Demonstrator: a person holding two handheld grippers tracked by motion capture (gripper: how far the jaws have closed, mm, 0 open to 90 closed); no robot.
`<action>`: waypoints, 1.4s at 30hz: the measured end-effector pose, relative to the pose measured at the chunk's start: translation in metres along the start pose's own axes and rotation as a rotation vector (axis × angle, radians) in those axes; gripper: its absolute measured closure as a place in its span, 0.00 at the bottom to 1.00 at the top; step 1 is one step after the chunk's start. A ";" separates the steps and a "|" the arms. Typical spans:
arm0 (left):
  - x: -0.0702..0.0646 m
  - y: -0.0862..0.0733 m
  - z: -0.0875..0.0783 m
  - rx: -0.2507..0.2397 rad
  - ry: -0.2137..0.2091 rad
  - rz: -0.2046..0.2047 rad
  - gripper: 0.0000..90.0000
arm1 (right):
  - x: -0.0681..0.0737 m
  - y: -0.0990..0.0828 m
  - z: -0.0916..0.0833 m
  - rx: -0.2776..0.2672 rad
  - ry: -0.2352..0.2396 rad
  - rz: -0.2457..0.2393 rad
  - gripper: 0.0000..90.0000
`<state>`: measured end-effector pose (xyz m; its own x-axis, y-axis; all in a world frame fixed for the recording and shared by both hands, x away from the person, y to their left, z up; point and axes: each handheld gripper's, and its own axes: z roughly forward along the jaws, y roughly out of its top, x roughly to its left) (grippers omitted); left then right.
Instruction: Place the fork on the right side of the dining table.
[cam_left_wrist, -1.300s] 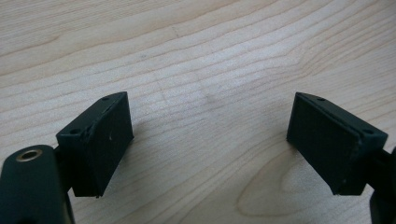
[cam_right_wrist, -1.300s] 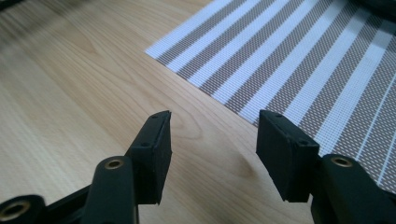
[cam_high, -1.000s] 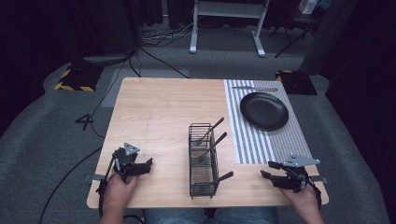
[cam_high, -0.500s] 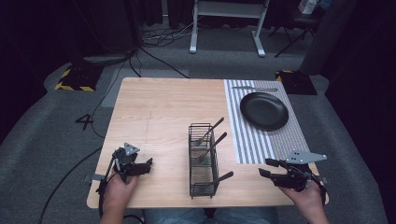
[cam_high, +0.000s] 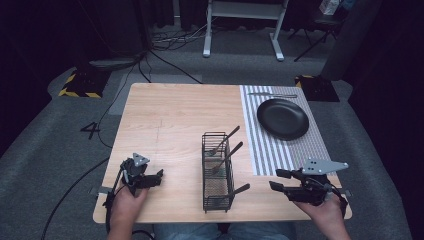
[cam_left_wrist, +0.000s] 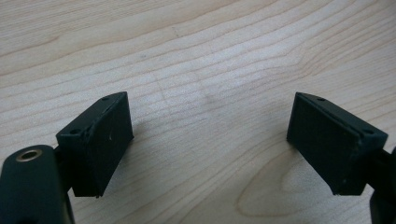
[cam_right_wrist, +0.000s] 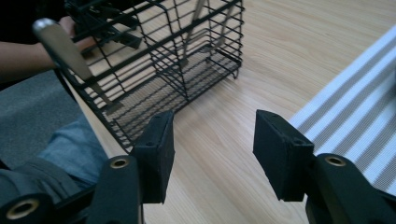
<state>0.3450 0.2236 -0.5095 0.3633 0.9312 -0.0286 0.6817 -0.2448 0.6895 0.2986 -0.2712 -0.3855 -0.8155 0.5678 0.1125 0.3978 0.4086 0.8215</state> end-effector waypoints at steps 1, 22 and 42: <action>0.000 0.000 0.000 0.000 0.000 0.000 0.16 | 0.002 0.002 0.000 0.001 0.007 -0.004 0.54; 0.000 0.000 0.000 0.000 0.000 0.000 0.16 | 0.048 0.029 0.013 0.025 0.131 -0.101 0.54; 0.000 0.000 0.000 0.000 0.000 0.000 0.16 | 0.048 0.043 0.036 0.054 0.238 -0.022 0.78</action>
<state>0.3449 0.2236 -0.5094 0.3633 0.9312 -0.0281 0.6819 -0.2452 0.6892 0.2922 -0.2006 -0.3647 -0.8979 0.3762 0.2285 0.3952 0.4604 0.7949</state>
